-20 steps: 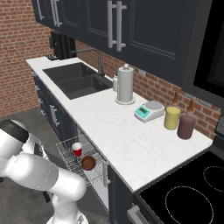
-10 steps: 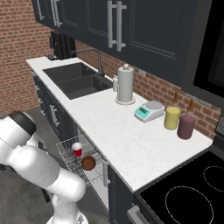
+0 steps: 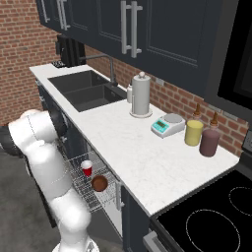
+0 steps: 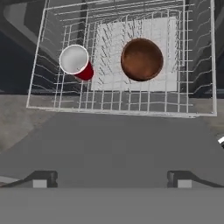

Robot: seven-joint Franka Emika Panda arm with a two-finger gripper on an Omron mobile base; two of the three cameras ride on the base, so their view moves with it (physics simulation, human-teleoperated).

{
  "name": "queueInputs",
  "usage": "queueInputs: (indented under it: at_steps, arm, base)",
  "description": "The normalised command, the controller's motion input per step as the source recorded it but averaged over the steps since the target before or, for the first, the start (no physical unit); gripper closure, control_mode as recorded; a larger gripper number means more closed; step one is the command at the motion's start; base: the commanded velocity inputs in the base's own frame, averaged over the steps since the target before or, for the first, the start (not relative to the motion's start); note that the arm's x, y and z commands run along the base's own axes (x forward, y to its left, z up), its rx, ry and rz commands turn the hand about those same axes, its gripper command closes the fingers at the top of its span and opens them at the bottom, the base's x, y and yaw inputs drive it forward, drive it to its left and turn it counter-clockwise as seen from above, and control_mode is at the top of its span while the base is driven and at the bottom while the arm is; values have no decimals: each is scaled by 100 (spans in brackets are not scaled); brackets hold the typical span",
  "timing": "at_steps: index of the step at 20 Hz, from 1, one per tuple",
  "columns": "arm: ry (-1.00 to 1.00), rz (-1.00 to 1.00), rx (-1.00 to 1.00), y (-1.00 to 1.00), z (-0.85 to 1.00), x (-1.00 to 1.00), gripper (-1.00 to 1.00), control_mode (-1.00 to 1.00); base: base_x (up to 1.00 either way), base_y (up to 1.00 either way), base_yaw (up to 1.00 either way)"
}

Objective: Pick up the cup and bowl from the counter, place them in the dishwasher, and close the dishwasher door.

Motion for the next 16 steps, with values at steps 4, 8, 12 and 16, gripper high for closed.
queueInputs:
  at_steps: [4, 8, 12, 16]
  arm:
    - [0, 0, -9, 34, -68, 26, -100, -100]
    - [-10, 0, -17, 60, -82, 3, -100, -100]
    - [-25, 0, -28, 91, -92, -28, -100, -100]
    - [-26, 0, -33, 100, -70, -50, -100, -100]
  base:
    - [0, 0, 0]
    - [0, 0, 0]
    - [0, 0, 0]
    - [0, 0, 0]
